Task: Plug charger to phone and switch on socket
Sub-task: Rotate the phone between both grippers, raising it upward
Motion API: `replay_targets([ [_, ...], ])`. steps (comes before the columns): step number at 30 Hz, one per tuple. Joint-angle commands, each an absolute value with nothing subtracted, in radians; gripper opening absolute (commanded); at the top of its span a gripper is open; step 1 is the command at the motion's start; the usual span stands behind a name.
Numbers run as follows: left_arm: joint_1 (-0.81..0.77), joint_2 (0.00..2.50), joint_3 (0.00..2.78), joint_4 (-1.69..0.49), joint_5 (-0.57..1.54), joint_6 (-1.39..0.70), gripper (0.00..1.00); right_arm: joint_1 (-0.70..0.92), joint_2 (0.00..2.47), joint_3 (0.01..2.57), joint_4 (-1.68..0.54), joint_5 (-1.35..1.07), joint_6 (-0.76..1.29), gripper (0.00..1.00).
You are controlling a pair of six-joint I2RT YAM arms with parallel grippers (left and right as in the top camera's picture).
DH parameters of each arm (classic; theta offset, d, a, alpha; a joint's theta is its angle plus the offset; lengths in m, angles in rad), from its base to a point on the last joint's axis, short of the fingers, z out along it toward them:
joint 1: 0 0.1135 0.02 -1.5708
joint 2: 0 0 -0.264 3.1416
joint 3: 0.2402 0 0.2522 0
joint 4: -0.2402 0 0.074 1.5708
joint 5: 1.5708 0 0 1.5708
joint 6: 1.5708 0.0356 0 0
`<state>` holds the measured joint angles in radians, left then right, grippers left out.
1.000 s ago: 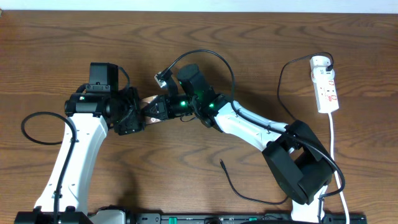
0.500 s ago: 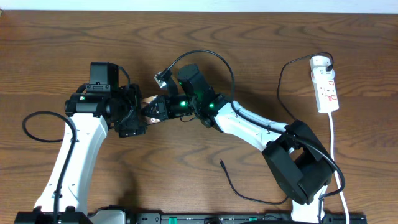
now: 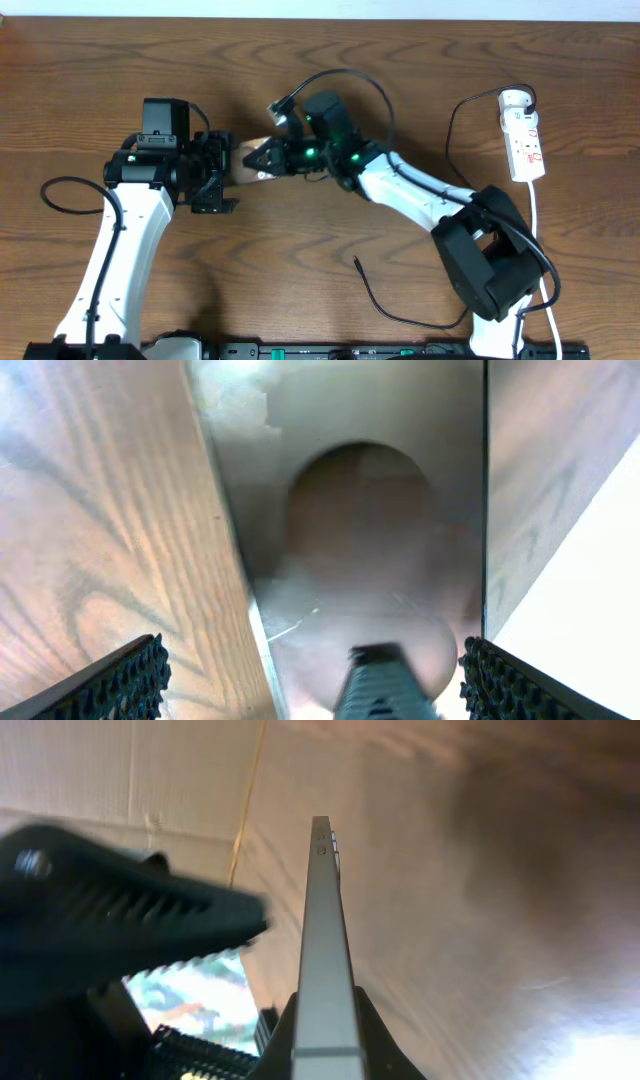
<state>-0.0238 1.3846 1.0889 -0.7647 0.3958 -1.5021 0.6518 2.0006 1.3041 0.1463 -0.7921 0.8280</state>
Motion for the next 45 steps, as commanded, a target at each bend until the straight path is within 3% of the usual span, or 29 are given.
replay_targets([
  [1,-0.025,1.349,1.102,-0.738,0.411,-1.386,0.91,0.602,1.998,1.313,0.157,-0.814,0.893,0.01],
  [9,-0.025,1.345,1.102,-0.629,0.412,-1.323,0.92,0.547,1.998,1.314,0.196,-0.814,1.243,0.01],
  [22,-0.025,1.345,1.102,-0.303,0.427,-1.204,0.91,0.544,1.998,1.314,0.442,-0.82,1.632,0.01],
  [45,-0.025,1.345,1.102,-0.181,0.443,-1.262,0.91,0.535,1.998,1.314,0.697,-0.691,1.814,0.01],
])
